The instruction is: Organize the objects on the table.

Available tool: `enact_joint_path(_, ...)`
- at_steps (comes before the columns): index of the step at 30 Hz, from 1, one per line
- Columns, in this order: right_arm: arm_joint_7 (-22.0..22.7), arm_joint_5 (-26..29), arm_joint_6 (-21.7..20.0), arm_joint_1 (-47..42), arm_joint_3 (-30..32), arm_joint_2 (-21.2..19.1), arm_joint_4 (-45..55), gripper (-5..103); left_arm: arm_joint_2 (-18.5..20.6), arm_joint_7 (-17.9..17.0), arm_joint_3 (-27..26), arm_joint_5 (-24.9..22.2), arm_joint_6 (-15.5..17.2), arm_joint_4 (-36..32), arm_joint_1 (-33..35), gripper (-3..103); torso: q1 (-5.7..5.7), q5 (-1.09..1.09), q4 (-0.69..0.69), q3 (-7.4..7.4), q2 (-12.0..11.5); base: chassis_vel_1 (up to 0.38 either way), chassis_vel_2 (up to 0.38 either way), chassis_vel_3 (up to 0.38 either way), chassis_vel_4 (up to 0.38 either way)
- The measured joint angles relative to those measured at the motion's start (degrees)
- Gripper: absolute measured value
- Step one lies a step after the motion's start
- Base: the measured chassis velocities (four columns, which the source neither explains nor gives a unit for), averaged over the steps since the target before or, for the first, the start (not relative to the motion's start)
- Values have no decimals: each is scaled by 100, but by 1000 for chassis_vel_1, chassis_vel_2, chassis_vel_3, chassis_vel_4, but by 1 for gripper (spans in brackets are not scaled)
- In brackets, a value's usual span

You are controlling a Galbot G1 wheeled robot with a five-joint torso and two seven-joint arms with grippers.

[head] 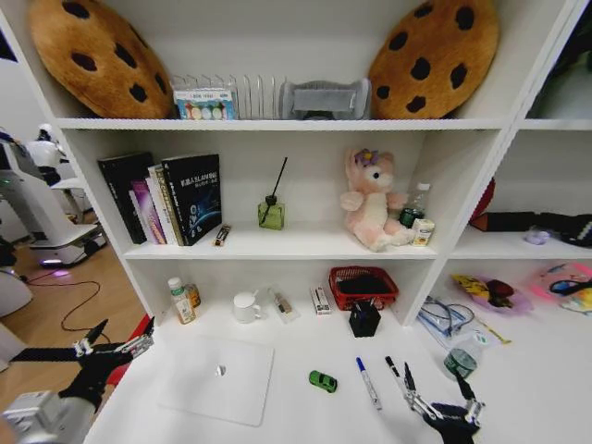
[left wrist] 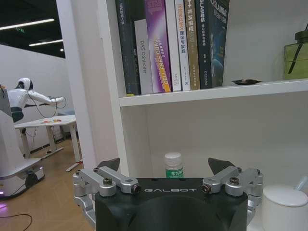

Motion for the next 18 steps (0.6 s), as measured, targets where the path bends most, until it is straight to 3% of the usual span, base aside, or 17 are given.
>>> enact_joint_path(4,-36,24,-144,62,19,-24,12,100,1,0,0,0,0,0,0,100,111,0,0,131,240,0,0,0,0)
enact_joint_path(18,-58,-20,-38,8,-3,3,33,100,1,0,0,0,0,1,-1,100,122,0,0,141,254,15,-15,-18,22)
